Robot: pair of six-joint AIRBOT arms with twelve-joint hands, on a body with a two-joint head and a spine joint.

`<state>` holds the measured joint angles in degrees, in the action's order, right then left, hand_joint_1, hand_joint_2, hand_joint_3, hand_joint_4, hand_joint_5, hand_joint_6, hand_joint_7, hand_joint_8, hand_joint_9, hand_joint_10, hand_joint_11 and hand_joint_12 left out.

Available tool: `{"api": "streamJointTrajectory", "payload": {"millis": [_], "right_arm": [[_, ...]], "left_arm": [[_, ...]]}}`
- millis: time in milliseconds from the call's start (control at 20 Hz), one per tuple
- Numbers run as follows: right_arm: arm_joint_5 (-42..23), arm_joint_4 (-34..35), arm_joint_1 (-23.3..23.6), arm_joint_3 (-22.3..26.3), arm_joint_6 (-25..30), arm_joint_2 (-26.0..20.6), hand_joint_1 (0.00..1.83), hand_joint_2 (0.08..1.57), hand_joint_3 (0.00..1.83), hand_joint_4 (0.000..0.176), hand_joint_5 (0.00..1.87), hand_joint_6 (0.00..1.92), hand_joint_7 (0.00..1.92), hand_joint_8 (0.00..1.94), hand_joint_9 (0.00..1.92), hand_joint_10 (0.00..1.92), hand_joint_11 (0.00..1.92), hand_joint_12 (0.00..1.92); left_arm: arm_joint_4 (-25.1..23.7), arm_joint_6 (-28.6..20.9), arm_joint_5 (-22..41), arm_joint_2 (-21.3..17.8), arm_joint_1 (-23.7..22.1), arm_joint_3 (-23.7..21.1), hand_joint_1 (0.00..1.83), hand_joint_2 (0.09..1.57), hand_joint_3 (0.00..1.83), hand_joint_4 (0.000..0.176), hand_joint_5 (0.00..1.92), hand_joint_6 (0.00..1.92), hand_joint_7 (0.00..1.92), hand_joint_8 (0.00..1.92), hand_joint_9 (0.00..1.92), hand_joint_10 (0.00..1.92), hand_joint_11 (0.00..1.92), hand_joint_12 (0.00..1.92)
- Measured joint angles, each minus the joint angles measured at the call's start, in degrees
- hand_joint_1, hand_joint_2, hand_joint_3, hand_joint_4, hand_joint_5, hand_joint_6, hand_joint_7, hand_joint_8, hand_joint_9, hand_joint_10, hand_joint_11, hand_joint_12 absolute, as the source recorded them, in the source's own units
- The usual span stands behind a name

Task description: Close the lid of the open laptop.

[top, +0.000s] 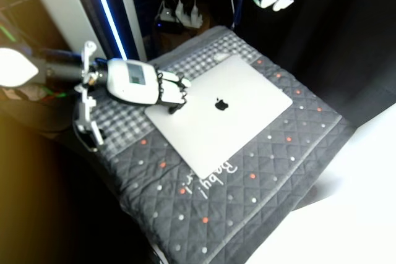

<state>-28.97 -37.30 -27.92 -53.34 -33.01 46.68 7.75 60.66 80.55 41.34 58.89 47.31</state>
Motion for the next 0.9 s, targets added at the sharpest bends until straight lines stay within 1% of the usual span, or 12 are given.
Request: {"api": "streamJointTrajectory", "payload": {"millis": [50, 100, 200, 300, 450, 550, 600, 650, 750, 800, 850, 900], "right_arm": [[-0.11, 1.88, 0.00, 0.11, -0.44, -0.55, 0.35, 1.45, 0.00, 0.013, 0.00, 0.00, 0.01, 0.00, 0.02, 0.03, 0.00, 0.14], [-0.17, 2.64, 0.00, 0.11, -0.50, -1.14, 0.34, 1.45, 0.00, 0.050, 0.00, 0.00, 0.00, 0.00, 0.00, 0.01, 0.00, 0.03], [-0.74, 8.09, -0.17, 0.55, -5.73, -2.23, 0.33, 1.45, 0.00, 0.011, 0.00, 0.00, 0.00, 0.00, 0.00, 0.00, 0.01, 0.01], [-2.01, 14.29, -0.17, 1.01, -11.67, -3.56, 0.38, 1.44, 0.00, 0.011, 0.00, 0.00, 0.00, 0.00, 0.00, 0.00, 0.00, 0.00], [-3.13, 18.14, -0.17, 1.18, -14.49, -4.59, 0.35, 1.42, 0.00, 0.015, 0.00, 0.00, 0.00, 0.00, 0.00, 0.00, 0.00, 0.00], [-4.13, 20.02, -0.17, 1.25, -15.80, -5.22, 0.30, 1.43, 0.00, 0.053, 0.00, 0.00, 0.00, 0.00, 0.00, 0.00, 0.00, 0.00], [-4.66, 22.12, -0.17, 1.62, -17.81, -5.70, 0.32, 1.44, 0.00, 0.033, 0.00, 0.00, 0.00, 0.00, 0.00, 0.00, 0.00, 0.00], [-5.51, 24.72, -0.17, 2.40, -20.92, -6.60, 0.56, 1.43, 0.00, 0.037, 0.00, 0.00, 0.00, 0.00, 0.00, 0.00, 0.00, 0.00], [-7.04, 27.10, -0.17, 3.43, -24.33, -7.76, 0.56, 1.41, 0.00, 0.051, 0.00, 0.00, 0.00, 0.00, 0.00, 0.00, 0.00, 0.00], [-8.11, 27.63, -0.17, 3.48, -24.72, -8.31, 0.39, 1.40, 0.00, 0.048, 0.00, 0.00, 0.00, 0.00, 0.00, 0.00, 0.00, 0.00], [-8.72, 28.20, -0.17, 3.48, -24.83, -8.72, 0.39, 1.40, 0.00, 0.048, 0.00, 0.00, 0.00, 0.00, 0.00, 0.00, 0.00, 0.00], [-9.94, 29.40, -0.46, 3.48, -24.83, -9.31, 0.30, 1.40, 0.00, 0.074, 0.00, 0.00, 0.00, 0.00, 0.00, 0.00, 0.00, 0.00]], "left_arm": [[0.76, 0.02, 0.20, 0.13, 0.00, 0.13, 0.66, 1.44, 0.00, 0.000, 0.24, 0.46, 0.40, 0.37, 0.26, 0.93, 0.04, 1.62], [0.96, 0.07, 0.15, 0.42, -0.04, 0.37, 0.63, 1.46, 0.00, 0.000, 0.25, 0.32, 0.41, 0.24, 0.24, 0.88, 0.01, 1.62], [1.05, 0.07, -0.22, 0.48, -0.04, 0.48, 0.72, 1.45, 0.00, 0.000, 0.27, 0.13, 0.35, 0.05, 0.19, 0.61, 0.00, 1.44], [1.22, 0.09, -0.39, 0.79, -0.11, 0.72, 0.78, 1.46, 0.00, 0.000, 0.26, 0.05, 0.29, 0.01, 0.15, 0.42, 0.00, 1.14], [2.19, 0.24, -0.68, 1.07, -0.15, 1.27, 0.65, 1.48, 0.01, 0.055, 0.10, 0.00, 0.14, 0.00, 0.08, 0.20, 0.00, 0.74], [2.89, 0.24, -0.52, 1.07, -0.15, 1.27, 0.46, 1.48, 0.00, 0.088, 0.00, 0.00, 0.01, 0.00, 0.00, 0.02, 0.00, 0.20], [2.91, 0.24, -0.61, 1.07, -0.17, 1.51, 0.42, 1.48, 0.00, 0.092, 0.00, 0.00, 0.00, 0.00, 0.00, 0.00, 0.00, 0.04], [3.41, 0.24, -0.24, 1.07, -0.17, 1.66, 0.45, 1.47, 0.00, 0.074, 0.00, 0.00, 0.00, 0.00, 0.00, 0.00, 0.00, 0.01], [4.35, 0.24, 0.61, 1.07, -0.09, 2.08, 0.49, 1.46, 0.00, 0.073, 0.00, 0.00, 0.00, 0.00, 0.00, 0.00, 0.00, 0.00], [5.31, 0.24, 1.11, 1.07, -0.09, 2.08, 0.38, 1.40, 0.00, 0.109, 0.00, 0.00, 0.00, 0.00, 0.00, 0.00, 0.00, 0.00], [5.66, 0.24, 1.60, 1.07, -0.09, 2.10, 0.38, 1.40, 0.00, 0.109, 0.00, 0.00, 0.00, 0.00, 0.00, 0.00, 0.00, 0.00], [5.97, 0.20, 2.56, 1.05, 0.26, 2.29, 0.38, 1.40, 0.00, 0.140, 0.00, 0.00, 0.00, 0.00, 0.00, 0.00, 0.00, 0.00]]}}
